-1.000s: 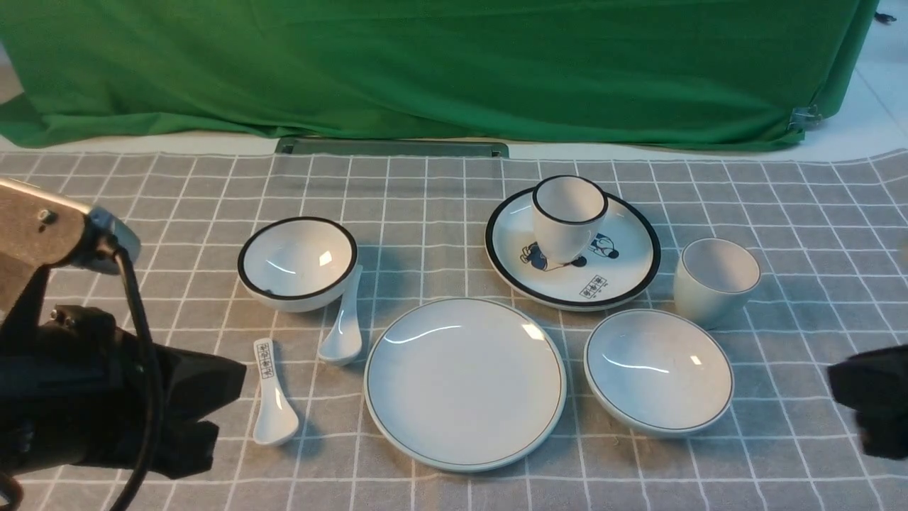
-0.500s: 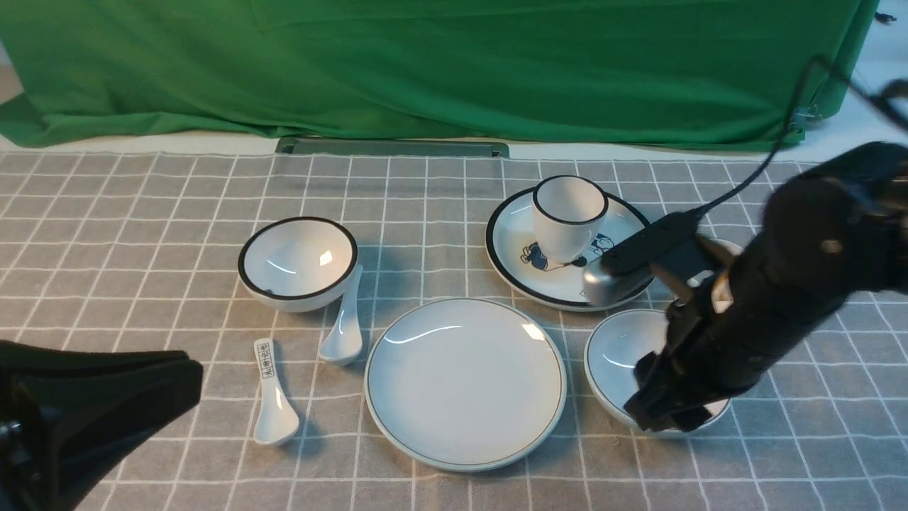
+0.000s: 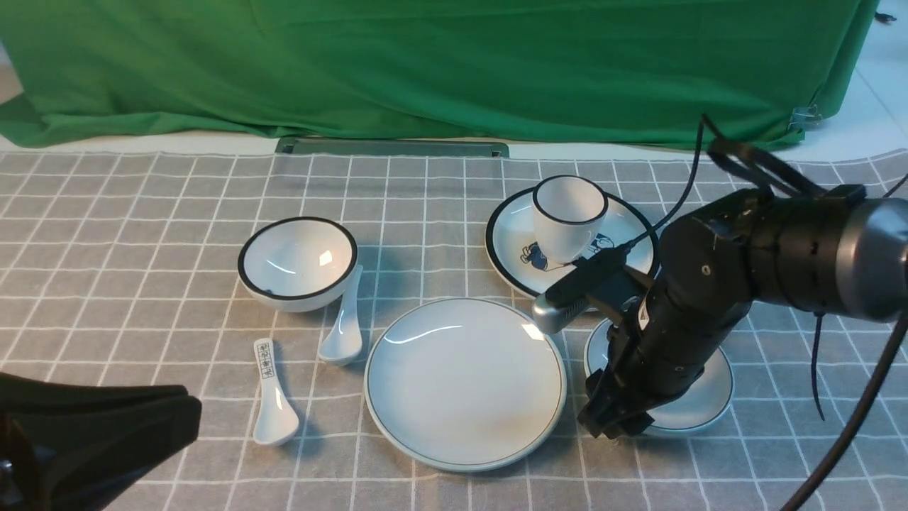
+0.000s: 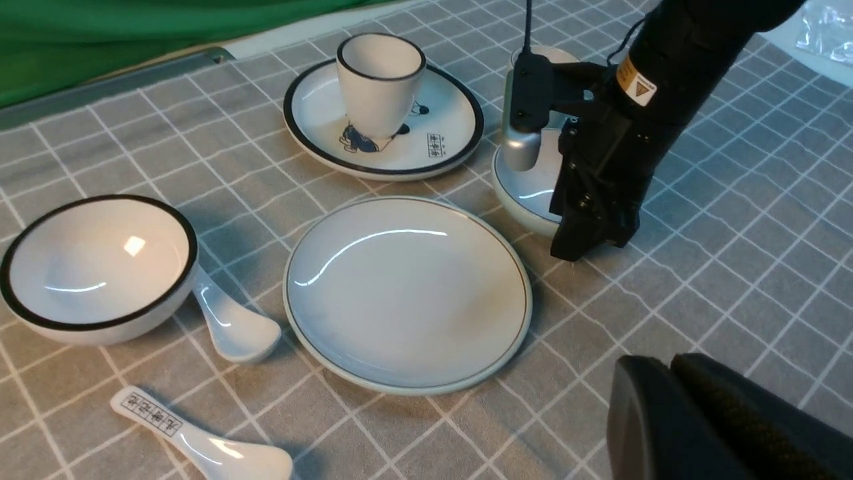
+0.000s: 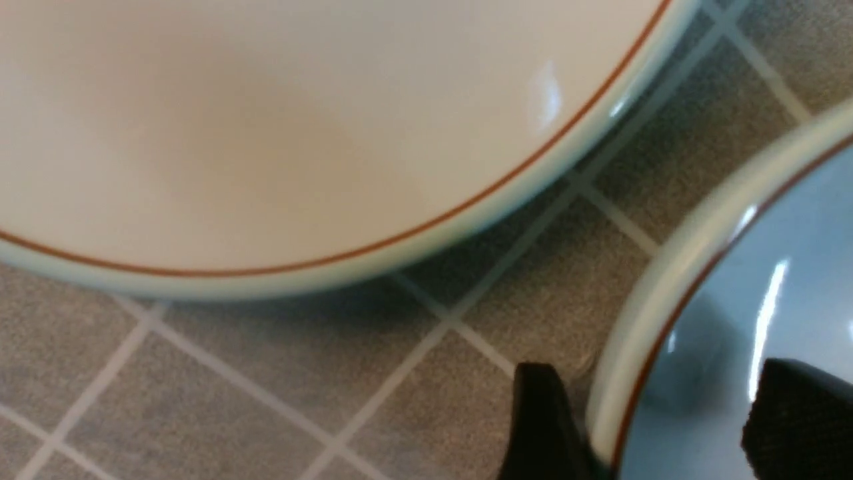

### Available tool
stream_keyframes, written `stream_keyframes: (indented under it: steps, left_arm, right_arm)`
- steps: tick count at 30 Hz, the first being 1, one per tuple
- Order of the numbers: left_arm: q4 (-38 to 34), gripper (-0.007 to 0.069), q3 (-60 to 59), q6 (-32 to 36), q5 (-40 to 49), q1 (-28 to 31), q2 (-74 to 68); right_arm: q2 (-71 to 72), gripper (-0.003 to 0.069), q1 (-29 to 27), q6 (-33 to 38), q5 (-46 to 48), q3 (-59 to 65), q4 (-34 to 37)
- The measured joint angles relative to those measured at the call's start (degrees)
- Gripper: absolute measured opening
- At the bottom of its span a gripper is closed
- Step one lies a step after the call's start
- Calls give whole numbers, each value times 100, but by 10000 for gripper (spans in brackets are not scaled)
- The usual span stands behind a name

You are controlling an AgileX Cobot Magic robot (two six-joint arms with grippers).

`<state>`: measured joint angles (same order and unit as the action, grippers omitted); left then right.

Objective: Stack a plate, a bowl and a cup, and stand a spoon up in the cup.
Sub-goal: Use the right arm to grab a blue rice bowl

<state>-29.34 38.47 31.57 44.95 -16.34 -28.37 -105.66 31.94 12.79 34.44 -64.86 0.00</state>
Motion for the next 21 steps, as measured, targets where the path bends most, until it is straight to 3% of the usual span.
stream_keyframes:
  steps: [7, 14, 16, 20, 21]
  left_arm:
    - [17, 17, 0, 0, 43, 0, 0]
    - [23, 17, 0, 59, 103, 0, 0]
    - [29, 17, 0, 65, 135, 0, 0]
    - [35, 17, 0, 87, 142, 0, 0]
    - [59, 17, 0, 87, 142, 0, 0]
  right_arm:
    - [-48, 240, 26, 139, -60, -46, 0]
    - [35, 202, 79, 234, 147, -74, -110]
    - [160, 161, 187, 239, 264, -74, -242]
    - [510, 90, 490, 102, 378, -64, -207]
    - [743, 89, 842, -44, 473, -158, -83]
